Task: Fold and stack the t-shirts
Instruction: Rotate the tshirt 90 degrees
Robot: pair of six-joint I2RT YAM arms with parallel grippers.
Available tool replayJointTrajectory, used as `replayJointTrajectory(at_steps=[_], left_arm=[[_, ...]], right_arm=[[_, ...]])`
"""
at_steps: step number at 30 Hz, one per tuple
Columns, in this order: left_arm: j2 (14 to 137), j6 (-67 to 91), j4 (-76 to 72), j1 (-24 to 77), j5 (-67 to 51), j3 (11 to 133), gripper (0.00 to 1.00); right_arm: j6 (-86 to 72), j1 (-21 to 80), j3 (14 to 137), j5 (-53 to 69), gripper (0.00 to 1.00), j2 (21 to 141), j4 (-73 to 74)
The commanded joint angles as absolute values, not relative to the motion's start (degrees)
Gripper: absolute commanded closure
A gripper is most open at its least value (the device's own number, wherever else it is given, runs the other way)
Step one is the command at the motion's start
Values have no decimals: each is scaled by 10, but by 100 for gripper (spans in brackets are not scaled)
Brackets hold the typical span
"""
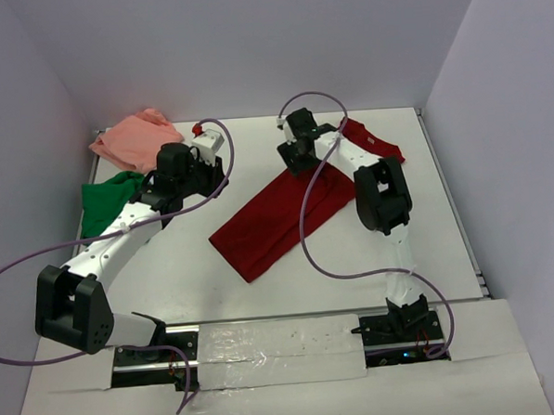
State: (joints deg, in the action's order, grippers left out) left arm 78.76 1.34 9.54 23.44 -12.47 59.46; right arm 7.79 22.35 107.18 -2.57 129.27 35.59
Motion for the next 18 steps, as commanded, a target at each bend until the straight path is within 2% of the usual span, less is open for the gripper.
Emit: replayJointTrajectory(at_steps=[1,4,5,8,12,15,17,18], left_arm=[[779,18,71,229,-139,591,69],[776,19,71,228,-140,590,68],[774,19,71,228,-139,589,68],[771,21,71,227,-141,588,68],[764,24,68,227,-140,587,69],[761,28,60,227,-134,584,69],[761,32,54,227,-137,577,69],[761,32,52,227,-138,577,69]], right_arm=[[95,236,1101,-19,31,1300,341],[89,235,1074,-29,37,1275,317],[88,233,1062,-52,43,1254,307],[89,217,1017,-59,51,1206,278],[79,187,942,-65,48,1144,221],[61,149,924,-69,55,1121,197],[54,128,937,-62,81,1129,198],[49,114,944,-66,98,1135,204]])
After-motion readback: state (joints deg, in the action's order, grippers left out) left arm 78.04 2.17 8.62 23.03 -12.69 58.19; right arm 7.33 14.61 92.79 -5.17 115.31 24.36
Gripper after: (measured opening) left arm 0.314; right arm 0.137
